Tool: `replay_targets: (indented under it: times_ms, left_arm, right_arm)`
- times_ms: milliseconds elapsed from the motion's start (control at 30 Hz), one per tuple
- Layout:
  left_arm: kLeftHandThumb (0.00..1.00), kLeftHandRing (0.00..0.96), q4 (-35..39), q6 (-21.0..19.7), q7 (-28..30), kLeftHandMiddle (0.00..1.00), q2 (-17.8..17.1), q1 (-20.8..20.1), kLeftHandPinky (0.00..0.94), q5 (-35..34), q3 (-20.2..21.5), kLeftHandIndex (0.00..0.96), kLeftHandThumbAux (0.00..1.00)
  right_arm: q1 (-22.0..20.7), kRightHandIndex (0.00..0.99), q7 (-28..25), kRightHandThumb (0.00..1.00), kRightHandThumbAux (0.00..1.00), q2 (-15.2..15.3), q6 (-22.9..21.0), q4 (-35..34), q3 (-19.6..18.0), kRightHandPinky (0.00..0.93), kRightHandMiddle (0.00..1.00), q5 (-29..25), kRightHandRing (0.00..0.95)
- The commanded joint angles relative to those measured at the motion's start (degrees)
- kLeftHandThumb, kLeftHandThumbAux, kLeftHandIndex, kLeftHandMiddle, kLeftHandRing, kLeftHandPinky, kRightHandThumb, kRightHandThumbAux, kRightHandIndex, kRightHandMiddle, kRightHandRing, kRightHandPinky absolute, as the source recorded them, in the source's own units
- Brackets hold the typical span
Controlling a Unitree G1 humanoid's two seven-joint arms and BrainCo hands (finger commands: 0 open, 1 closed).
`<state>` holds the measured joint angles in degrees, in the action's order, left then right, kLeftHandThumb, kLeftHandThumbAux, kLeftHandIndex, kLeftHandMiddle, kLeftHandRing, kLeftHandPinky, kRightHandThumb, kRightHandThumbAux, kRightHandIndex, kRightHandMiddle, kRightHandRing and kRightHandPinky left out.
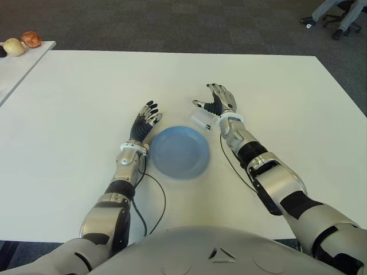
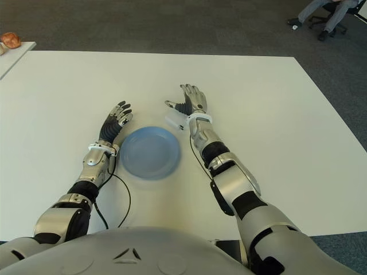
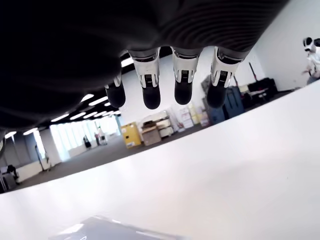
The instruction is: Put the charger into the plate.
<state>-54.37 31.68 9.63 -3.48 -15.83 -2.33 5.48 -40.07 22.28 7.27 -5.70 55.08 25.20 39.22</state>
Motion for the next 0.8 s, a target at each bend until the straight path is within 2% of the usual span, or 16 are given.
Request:
replay_targets:
  times_ms: [33, 467, 800]
  left_arm:
    - [0.0, 0.14, -4.2, -3.3, -0.07, 0.133, 0.63, 4.03, 0.171, 0.53, -0.5, 0.087, 0.565]
    - [0.0, 0.144, -5.08, -3.2, 0.29, 0.137, 0.37, 3.47, 0.176, 0.44, -0.38, 0.088, 0.557]
    - [0.0, 0.146, -6.17, -2.88, 0.0, 0.136, 0.22, 2.91, 0.18, 0.67, -0.42, 0.09, 0.564]
  right_arm:
    - [2.53, 0.0, -0.54, 0.364, 0.272, -0.42, -3.33, -3.43, -1.12, 0.003, 0.0, -1.23, 0.0]
    - [7.9, 0.0, -1.94, 0.312, 0.304, 0.33, -7.8, -12.79, -1.31, 0.0, 0.0, -0.29, 0.0]
    - [14.39, 0.0, -6.3, 0.29, 0.307, 2.07, -13.2, -26.26, -0.98, 0.008, 0.0, 1.56, 0.0]
